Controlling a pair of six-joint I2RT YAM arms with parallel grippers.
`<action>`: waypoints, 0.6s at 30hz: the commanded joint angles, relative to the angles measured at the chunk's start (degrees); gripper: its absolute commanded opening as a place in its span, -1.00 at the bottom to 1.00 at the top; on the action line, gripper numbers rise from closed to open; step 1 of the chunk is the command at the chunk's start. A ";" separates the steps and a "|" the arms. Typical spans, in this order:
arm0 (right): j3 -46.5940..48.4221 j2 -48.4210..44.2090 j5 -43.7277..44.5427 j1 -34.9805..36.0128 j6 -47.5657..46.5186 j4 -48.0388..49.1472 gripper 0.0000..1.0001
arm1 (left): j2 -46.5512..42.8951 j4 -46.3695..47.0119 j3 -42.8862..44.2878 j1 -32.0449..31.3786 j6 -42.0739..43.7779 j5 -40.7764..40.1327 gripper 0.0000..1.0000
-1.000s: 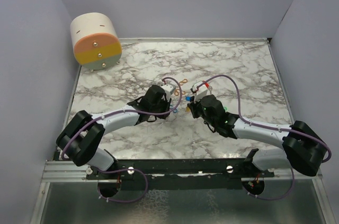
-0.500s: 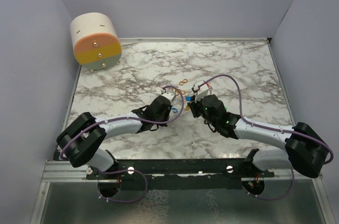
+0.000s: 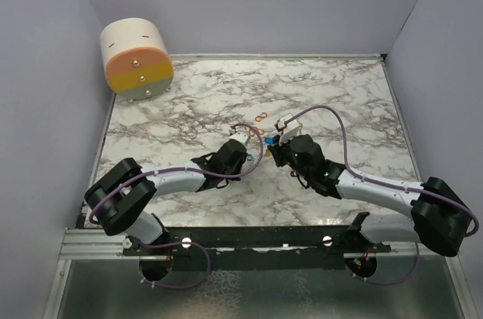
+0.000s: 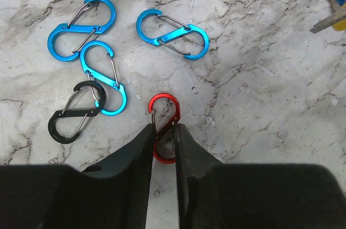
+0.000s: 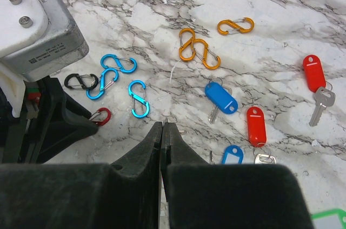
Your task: Put the keys on the keyring
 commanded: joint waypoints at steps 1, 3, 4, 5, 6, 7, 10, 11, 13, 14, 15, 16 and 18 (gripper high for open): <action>-0.45 -1.36 1.12 0.36 0.78 0.11 -0.98 | 0.86 1.37 -1.21 -0.55 -1.25 -1.55 -0.48; -0.40 -1.40 1.12 0.36 0.79 0.21 -0.98 | 1.03 1.53 -1.22 -0.50 -1.35 -1.52 -0.39; -0.43 -1.41 1.09 0.36 0.79 0.16 -0.98 | 1.10 1.54 -1.22 -0.53 -1.39 -1.55 -0.34; -0.52 -1.42 1.15 0.36 0.83 0.15 -0.98 | 1.20 1.49 -1.30 -0.62 -1.51 -1.59 -0.31; -0.46 -1.39 1.09 0.36 0.86 0.07 -0.98 | 1.29 1.59 -1.35 -0.61 -1.57 -1.60 -0.27; -0.41 -1.41 1.13 0.36 0.84 0.09 -0.98 | 1.50 1.67 -1.41 -0.63 -1.57 -1.54 -0.25; -0.49 -1.50 1.13 0.36 0.81 0.06 -0.98 | 1.97 1.73 -1.32 -0.58 -1.74 -1.60 -0.25; -0.48 -1.58 1.13 0.32 0.83 0.03 -0.98 | 2.10 1.75 -1.27 -0.63 -1.78 -1.60 -0.25; -0.49 -1.67 1.09 0.36 0.84 -0.02 -0.98 | 2.24 1.72 -1.26 -0.58 -1.81 -1.60 -0.25; -0.53 -1.68 1.13 0.36 0.84 -0.02 -0.98 | 2.23 1.74 -1.23 -0.60 -1.82 -1.64 -0.25; -0.51 -1.79 1.16 0.32 0.86 0.01 -0.98 | 2.16 1.75 -1.30 -0.59 -1.90 -1.68 -0.27; -0.54 -1.91 1.09 0.36 0.83 -0.01 -0.98 | 2.12 1.74 -1.37 -0.58 -1.88 -1.68 -0.28; -0.63 -1.94 1.13 0.36 0.79 -0.02 -0.98 | 1.96 1.72 -1.46 -0.63 -1.91 -1.68 -0.31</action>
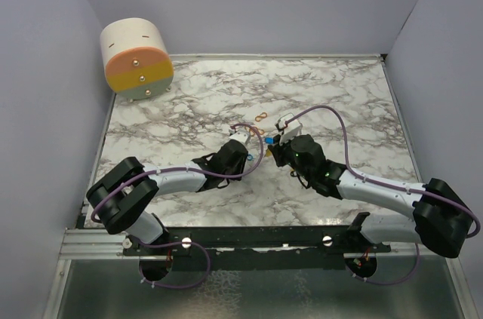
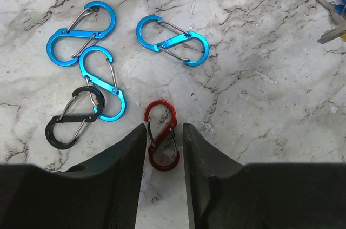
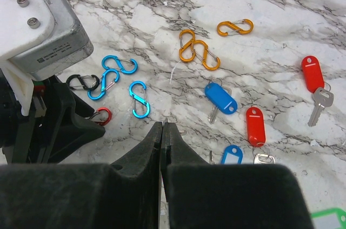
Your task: Put the keys on the keyring
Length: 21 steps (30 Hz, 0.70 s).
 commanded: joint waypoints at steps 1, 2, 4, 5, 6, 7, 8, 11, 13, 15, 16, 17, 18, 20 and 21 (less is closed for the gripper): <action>-0.57 -1.38 1.12 0.36 0.81 0.41 -0.98 | 0.86 -0.85 -1.11 -0.39 -0.95 -1.01 -0.33; -0.59 -1.40 1.10 0.36 0.78 0.37 -0.98 | 0.82 -1.05 -1.06 -0.37 -0.94 -0.94 -0.33; -0.58 -1.42 1.16 0.32 0.74 0.42 -0.98 | 0.86 -1.49 -0.98 -0.36 -1.00 -0.83 -0.33; -0.52 -1.38 1.08 0.36 0.70 0.48 -0.98 | 0.90 -1.75 -1.04 -0.39 -0.91 -0.79 -0.33; -0.50 -1.34 1.12 0.36 0.72 0.43 -0.98 | 1.03 -2.08 -0.97 -0.35 -0.89 -0.63 -0.33; -0.48 -1.27 1.08 0.36 0.71 0.44 -0.98 | 1.12 -2.50 -0.89 -0.34 -0.88 -0.58 -0.32; -0.53 -1.23 1.06 0.31 0.67 0.44 -0.98 | 1.16 -2.87 -0.87 -0.40 -0.88 -0.57 -0.31; -0.39 -1.05 0.96 0.32 0.73 0.51 -0.98 | 1.19 -3.30 -1.12 -0.48 -0.88 -0.49 -0.28; -0.32 -0.96 0.96 0.36 0.64 0.50 -0.98 | 1.17 -3.47 -1.29 -0.44 -0.96 -0.48 -0.27; -0.30 -0.98 0.96 0.34 0.68 0.52 -0.98 | 1.30 -3.59 -1.39 -0.52 -0.94 -0.48 -0.28; -0.38 -1.04 0.91 0.36 0.61 0.50 -0.98 | 1.34 -3.67 -1.40 -0.53 -0.96 -0.48 -0.28; -0.35 -1.05 0.89 0.36 0.57 0.50 -0.98 | 1.42 -3.73 -1.40 -0.52 -0.96 -0.48 -0.31; -0.35 -1.13 0.93 0.34 0.62 0.50 -0.98 | 1.50 -3.68 -1.42 -0.52 -0.91 -0.48 -0.33; -0.26 -1.13 0.91 0.34 0.63 0.42 -0.98 | 1.61 -3.68 -1.36 -0.52 -0.96 -0.57 -0.54; -0.22 -1.13 0.93 0.35 0.63 0.41 -0.98 | 1.61 -3.72 -1.27 -0.52 -0.96 -0.69 -0.69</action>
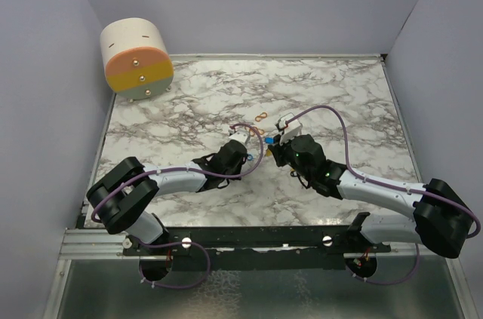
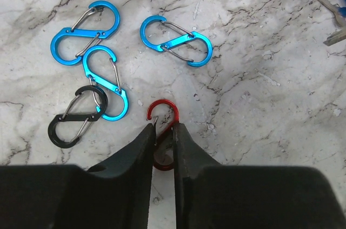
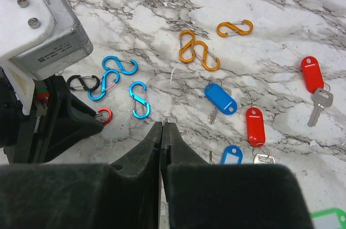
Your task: Put the keys on the keyring
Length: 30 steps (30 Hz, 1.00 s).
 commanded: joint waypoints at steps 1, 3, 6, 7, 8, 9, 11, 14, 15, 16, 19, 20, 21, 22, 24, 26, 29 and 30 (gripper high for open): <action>-0.26 -0.81 0.91 0.35 0.64 0.43 -0.98 | 1.57 -3.64 -1.14 -0.34 -0.75 -0.46 -0.82; -0.24 -0.81 0.99 0.36 0.59 0.46 -0.98 | 1.74 -3.79 -0.93 -0.34 -0.66 -0.61 -1.00; -0.29 -0.77 0.89 0.36 0.58 0.53 -0.98 | 1.87 -3.91 -0.55 -0.35 -0.56 -0.77 -1.00; -0.22 -0.71 0.88 0.36 0.56 0.52 -0.98 | 1.87 -3.94 -0.38 -0.38 -0.56 -0.85 -1.00; -0.23 -0.67 0.83 0.36 0.53 0.56 -0.98 | 1.75 -4.05 -0.21 -0.35 -0.57 -0.94 -1.00; -0.26 -0.59 0.77 0.36 0.51 0.53 -0.98 | 1.64 -4.20 0.02 -0.34 -0.57 -1.19 -1.00; -0.17 -0.47 0.36 0.32 0.35 0.61 -0.98 | 0.96 -4.65 0.66 -0.34 -0.94 -2.29 -1.00; -0.21 0.03 -1.55 0.36 -0.75 1.14 -0.98 | -1.10 -5.39 2.43 -0.34 -1.26 -4.52 -1.00; -0.18 0.23 -2.16 0.35 -1.12 1.34 -0.98 | -1.97 -5.44 3.12 -0.34 -1.18 -5.13 -1.00; -0.21 0.51 -2.72 0.36 -1.30 1.61 -0.98 | -2.86 -5.53 3.81 -0.34 -1.11 -5.80 -1.00; -0.87 0.87 -4.68 0.36 -2.39 3.41 -0.98 | -5.16 -5.53 6.20 -0.34 -0.28 -7.26 -1.00; -1.10 0.91 -5.36 0.36 -2.74 4.03 -0.98 | -5.38 -5.62 7.21 -0.34 0.08 -7.57 -1.00; -1.40 0.97 -5.94 0.36 -3.07 4.71 -0.98 | -5.44 -5.83 8.20 -0.38 0.43 -7.66 -1.00; -1.50 1.10 -6.55 0.36 -3.32 5.28 -0.98 | -5.42 -6.03 9.18 -0.36 0.62 -7.78 -1.00; -1.66 1.49 -7.22 0.36 -3.68 6.08 -0.98 | -5.17 -5.63 10.58 -0.40 1.05 -7.56 -1.00; -1.91 1.87 -7.67 0.32 -4.24 7.03 -0.98 | -4.96 -5.15 11.59 -0.35 1.19 -7.06 -1.00; -2.55 2.50 -8.47 0.36 -4.84 8.89 -0.98 | -4.75 -3.70 12.10 -0.35 1.20 -5.46 -1.00; -2.70 2.73 -8.30 0.36 -4.81 9.21 -0.98 | -4.68 -3.36 12.21 -0.34 1.11 -4.98 -1.00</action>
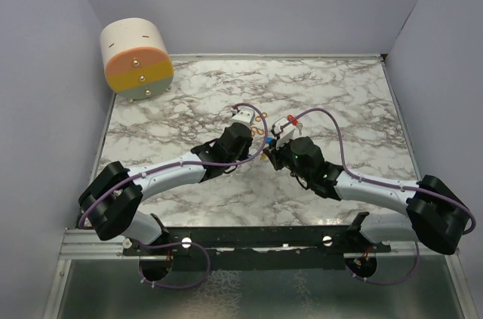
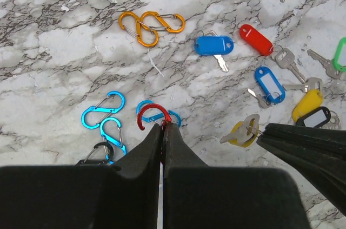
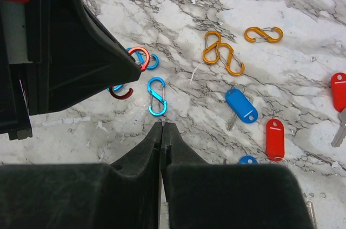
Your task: Put the keys on the keyring
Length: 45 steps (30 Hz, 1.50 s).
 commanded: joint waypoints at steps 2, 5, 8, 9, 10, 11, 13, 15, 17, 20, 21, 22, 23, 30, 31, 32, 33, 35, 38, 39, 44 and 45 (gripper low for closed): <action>-1.57 1.05 -1.92 0.36 -2.09 5.46 -0.98 | -0.74 1.69 1.11 -0.26 0.46 1.16 -1.00; -2.49 0.96 -2.50 0.36 -2.54 6.94 -0.98 | -1.15 2.22 0.67 -0.24 0.16 1.95 -1.00; -2.68 1.26 -3.14 0.36 -2.72 7.81 -0.98 | -1.44 3.03 0.42 -0.26 -0.14 2.57 -1.00; -2.61 1.48 -3.19 0.36 -2.74 7.80 -0.98 | -1.48 3.36 0.44 -0.24 -0.36 2.93 -1.00; -2.61 1.78 -3.21 0.36 -2.72 7.92 -0.98 | -1.53 3.63 0.44 -0.23 -0.48 3.27 -1.00; -2.55 2.02 -3.31 0.36 -2.67 8.01 -0.98 | -1.49 3.92 0.40 -0.23 -0.72 3.71 -1.00; -2.38 2.42 -3.32 0.36 -2.42 7.99 -0.98 | -1.35 4.36 0.39 -0.24 -1.09 4.46 -1.00; -2.15 2.67 -3.43 0.36 -2.39 7.63 -0.98 | -1.21 4.74 0.39 -0.23 -1.41 5.44 -1.00; -2.15 2.80 -3.34 0.36 -2.31 7.67 -0.98 | -1.04 5.28 0.31 -0.24 -1.56 6.16 -1.00; -2.37 2.62 -3.30 0.36 -2.47 8.11 -0.98 | -0.92 5.47 0.43 -0.26 -1.64 6.63 -1.00; -2.34 2.63 -3.30 0.36 -2.47 8.14 -0.98 | -0.81 5.50 0.40 -0.24 -1.68 6.73 -1.00; -2.29 2.67 -3.38 0.36 -2.48 8.25 -0.98 | -0.74 5.56 0.47 -0.23 -1.57 6.85 -1.00; -2.26 2.74 -3.45 0.36 -2.43 8.25 -0.98 | -0.68 5.65 0.48 -0.23 -1.67 7.00 -1.00; -1.59 3.85 -3.93 0.36 -2.48 8.47 -0.98 | -0.07 5.97 0.66 -0.37 -1.60 7.72 -1.00; -1.51 4.00 -3.94 0.36 -2.48 8.48 -0.98 | 0.03 6.07 0.72 -0.37 -1.60 7.81 -1.00; -1.47 4.03 -3.93 0.32 -2.55 8.43 -0.98 | 0.08 6.05 0.71 -0.43 -1.58 7.87 -1.00; -1.45 4.04 -4.03 0.36 -2.56 8.50 -0.98 | 0.17 6.09 0.66 -0.41 -1.54 8.04 -1.00; -1.45 4.04 -4.08 0.36 -2.54 8.65 -0.98 | 0.42 6.11 0.74 -0.41 -1.54 8.31 -1.00; -1.54 3.69 -3.95 0.34 -2.56 8.77 -0.98 | 0.79 6.26 0.70 -0.57 -1.53 8.54 -1.00; -1.57 3.57 -3.88 0.36 -2.61 8.76 -0.98 | 1.00 6.23 0.77 -0.61 -1.48 8.68 -1.00; -1.46 3.66 -3.96 0.36 -2.74 8.92 -0.98 | 1.50 6.47 0.81 -0.84 -1.51 9.06 -1.00; -1.41 3.75 -3.92 0.36 -2.74 8.89 -0.98 | 1.57 6.47 0.85 -0.89 -1.51 9.08 -1.00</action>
